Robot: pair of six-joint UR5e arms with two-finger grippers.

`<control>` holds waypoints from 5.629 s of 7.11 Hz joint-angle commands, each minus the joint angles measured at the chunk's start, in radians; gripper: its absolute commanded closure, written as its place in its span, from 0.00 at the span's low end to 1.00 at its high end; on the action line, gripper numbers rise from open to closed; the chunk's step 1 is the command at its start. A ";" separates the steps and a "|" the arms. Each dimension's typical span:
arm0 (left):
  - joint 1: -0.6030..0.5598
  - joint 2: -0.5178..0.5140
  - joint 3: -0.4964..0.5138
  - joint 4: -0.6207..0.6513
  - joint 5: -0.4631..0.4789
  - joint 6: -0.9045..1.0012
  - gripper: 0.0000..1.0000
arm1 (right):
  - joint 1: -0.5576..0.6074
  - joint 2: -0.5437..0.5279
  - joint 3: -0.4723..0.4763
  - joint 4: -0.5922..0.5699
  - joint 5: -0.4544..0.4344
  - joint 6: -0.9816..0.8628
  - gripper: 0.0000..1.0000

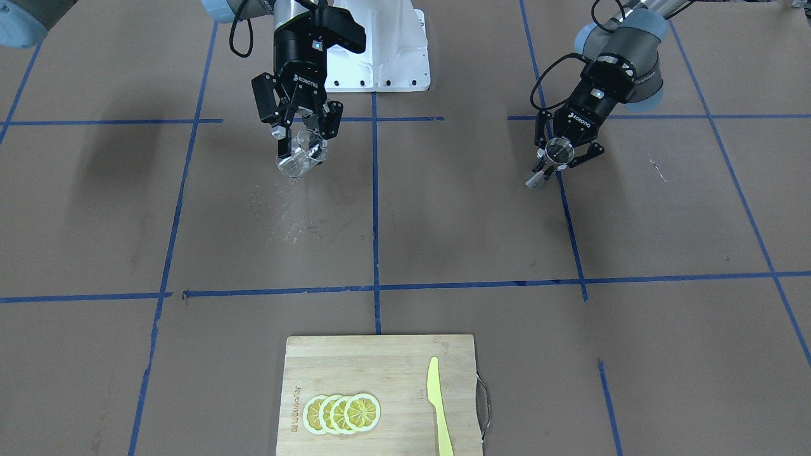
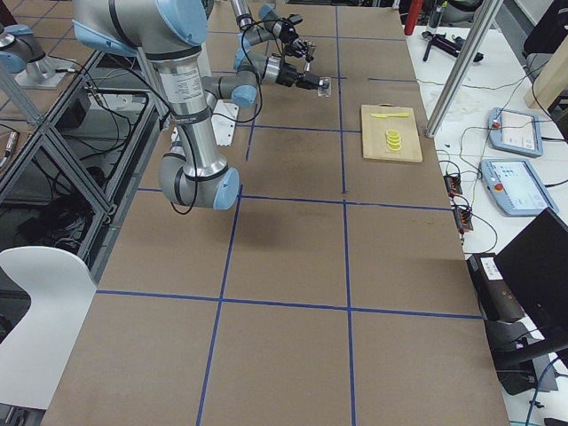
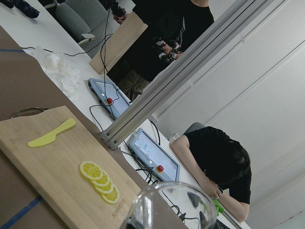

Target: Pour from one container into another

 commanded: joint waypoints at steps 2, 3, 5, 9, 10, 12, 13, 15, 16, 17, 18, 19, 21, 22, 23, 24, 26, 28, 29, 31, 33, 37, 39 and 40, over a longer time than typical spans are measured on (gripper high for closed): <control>0.210 0.065 -0.009 -0.002 0.428 -0.013 1.00 | 0.000 -0.001 0.002 0.002 0.000 0.000 1.00; 0.239 0.072 -0.003 -0.004 0.517 -0.012 1.00 | 0.000 0.000 0.002 0.002 0.000 0.000 1.00; 0.255 0.072 0.063 -0.006 0.648 -0.012 1.00 | 0.000 0.000 0.002 0.002 0.000 0.000 1.00; 0.261 0.070 0.138 -0.082 0.702 -0.003 1.00 | 0.000 0.000 0.002 0.002 0.000 0.000 1.00; 0.263 0.070 0.140 -0.082 0.695 0.003 1.00 | 0.000 0.000 0.002 0.002 0.000 0.000 1.00; 0.276 0.067 0.137 -0.116 0.690 0.033 1.00 | 0.000 0.000 0.002 0.002 0.000 -0.001 1.00; 0.276 0.067 0.137 -0.137 0.690 0.033 1.00 | 0.000 0.002 0.002 0.002 0.000 -0.002 1.00; 0.278 0.066 0.137 -0.147 0.664 0.037 1.00 | 0.000 0.002 0.002 0.002 0.000 -0.002 1.00; 0.276 0.066 0.138 -0.147 0.647 0.040 1.00 | 0.002 0.002 0.002 0.002 0.000 -0.002 1.00; 0.278 0.064 0.137 -0.148 0.629 0.039 1.00 | 0.000 0.002 0.002 0.002 0.000 -0.002 1.00; 0.278 0.061 0.137 -0.148 0.604 0.039 1.00 | 0.002 0.000 0.002 0.002 0.000 -0.002 1.00; 0.278 0.058 0.137 -0.148 0.589 0.039 1.00 | 0.002 -0.003 0.002 0.002 0.000 -0.002 1.00; 0.276 0.058 0.138 -0.147 0.572 0.039 1.00 | 0.002 -0.004 0.002 0.002 0.000 -0.002 1.00; 0.276 0.058 0.141 -0.147 0.549 0.036 1.00 | 0.002 -0.004 0.002 0.002 0.000 0.000 1.00; 0.276 0.058 0.144 -0.147 0.543 0.030 1.00 | 0.002 -0.004 0.002 0.002 0.000 -0.001 1.00; 0.276 0.061 0.144 -0.147 0.515 0.024 1.00 | 0.002 -0.004 0.002 0.002 0.000 0.000 1.00; 0.275 0.067 0.161 -0.145 0.482 -0.007 1.00 | 0.002 -0.004 0.000 0.002 0.000 -0.002 1.00; 0.272 0.072 0.169 -0.145 0.468 -0.018 1.00 | 0.002 -0.004 0.002 0.002 0.000 -0.002 1.00; 0.267 0.073 0.172 -0.145 0.459 -0.024 1.00 | 0.002 -0.004 0.000 0.002 0.000 -0.002 1.00; 0.264 0.073 0.174 -0.145 0.454 -0.026 1.00 | 0.002 -0.004 0.002 0.002 0.000 -0.001 1.00; 0.261 0.075 0.187 -0.145 0.452 -0.045 1.00 | 0.002 -0.003 0.000 0.002 0.000 -0.002 1.00; 0.258 0.073 0.195 -0.145 0.437 -0.055 1.00 | 0.002 -0.001 0.000 0.002 0.000 -0.005 1.00; 0.256 0.075 0.197 -0.145 0.420 -0.055 1.00 | 0.000 -0.001 0.000 0.002 0.000 -0.005 1.00; 0.256 0.073 0.204 -0.145 0.420 -0.055 1.00 | 0.000 -0.001 0.000 0.002 0.000 -0.005 1.00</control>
